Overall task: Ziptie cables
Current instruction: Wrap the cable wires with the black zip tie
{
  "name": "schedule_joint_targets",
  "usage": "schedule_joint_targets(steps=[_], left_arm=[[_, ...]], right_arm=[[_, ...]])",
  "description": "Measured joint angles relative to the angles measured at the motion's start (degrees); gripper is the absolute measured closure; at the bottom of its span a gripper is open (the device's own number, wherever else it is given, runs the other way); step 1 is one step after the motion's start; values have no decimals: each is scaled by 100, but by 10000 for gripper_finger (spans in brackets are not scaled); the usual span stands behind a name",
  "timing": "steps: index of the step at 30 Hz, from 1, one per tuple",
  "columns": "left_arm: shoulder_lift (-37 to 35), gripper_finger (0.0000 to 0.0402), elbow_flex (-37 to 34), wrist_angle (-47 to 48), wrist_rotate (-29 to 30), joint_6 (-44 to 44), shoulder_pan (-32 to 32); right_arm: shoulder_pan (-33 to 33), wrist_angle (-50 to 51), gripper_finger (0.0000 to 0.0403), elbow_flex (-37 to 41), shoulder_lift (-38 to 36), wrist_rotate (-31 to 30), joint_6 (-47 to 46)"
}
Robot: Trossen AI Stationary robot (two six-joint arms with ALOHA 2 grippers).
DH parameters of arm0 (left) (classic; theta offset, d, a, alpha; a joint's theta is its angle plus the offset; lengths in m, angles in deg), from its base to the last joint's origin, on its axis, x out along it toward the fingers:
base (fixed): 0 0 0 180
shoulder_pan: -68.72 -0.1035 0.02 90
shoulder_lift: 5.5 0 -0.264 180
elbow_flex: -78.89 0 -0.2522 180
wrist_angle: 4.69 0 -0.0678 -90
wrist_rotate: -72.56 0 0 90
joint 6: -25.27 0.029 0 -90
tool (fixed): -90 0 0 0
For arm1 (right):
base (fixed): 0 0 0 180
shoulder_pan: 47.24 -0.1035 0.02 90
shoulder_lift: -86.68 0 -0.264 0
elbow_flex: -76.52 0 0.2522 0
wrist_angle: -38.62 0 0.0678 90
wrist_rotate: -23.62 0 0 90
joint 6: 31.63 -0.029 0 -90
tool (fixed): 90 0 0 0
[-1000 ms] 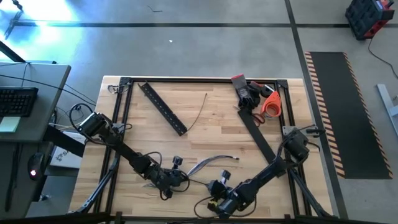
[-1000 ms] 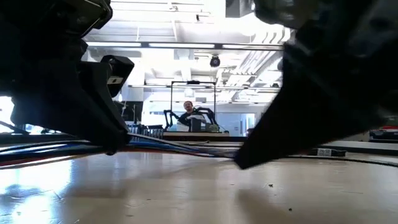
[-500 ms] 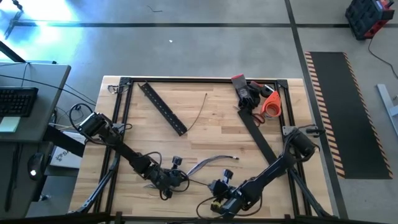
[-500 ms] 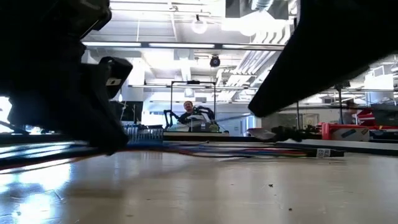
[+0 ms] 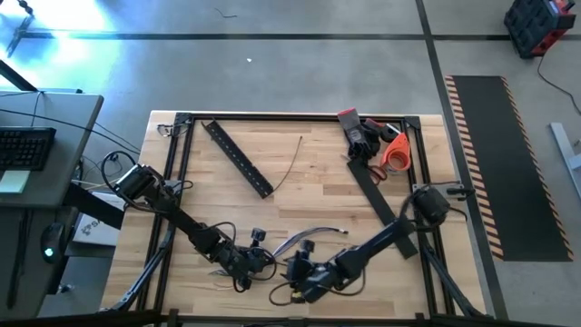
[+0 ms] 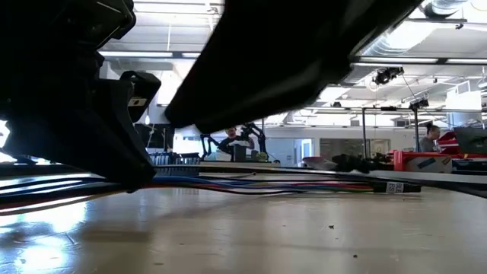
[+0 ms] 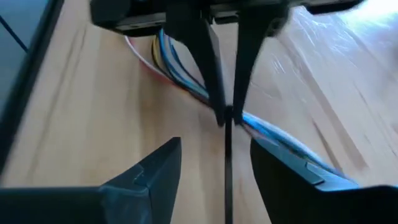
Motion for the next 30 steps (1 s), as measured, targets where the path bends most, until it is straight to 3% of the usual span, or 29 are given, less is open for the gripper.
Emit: schedule_joint_targets(steps=[4, 16, 22, 30], left_arm=[[0, 390, 0, -1, 0, -2, 0], [-6, 390, 0, -30, -19, -107, 4], [-7, 390, 2, -25, -2, -162, 51], [-20, 390, 26, 149, 43, -362, 208]], right_arm=[[141, -385, 243, 0, 248, 47, 422], [154, -234, 321, 2, 376, -143, 625], [99, -110, 394, 2, 376, -168, 491], [-210, 603, 402, -16, 359, -422, -594]])
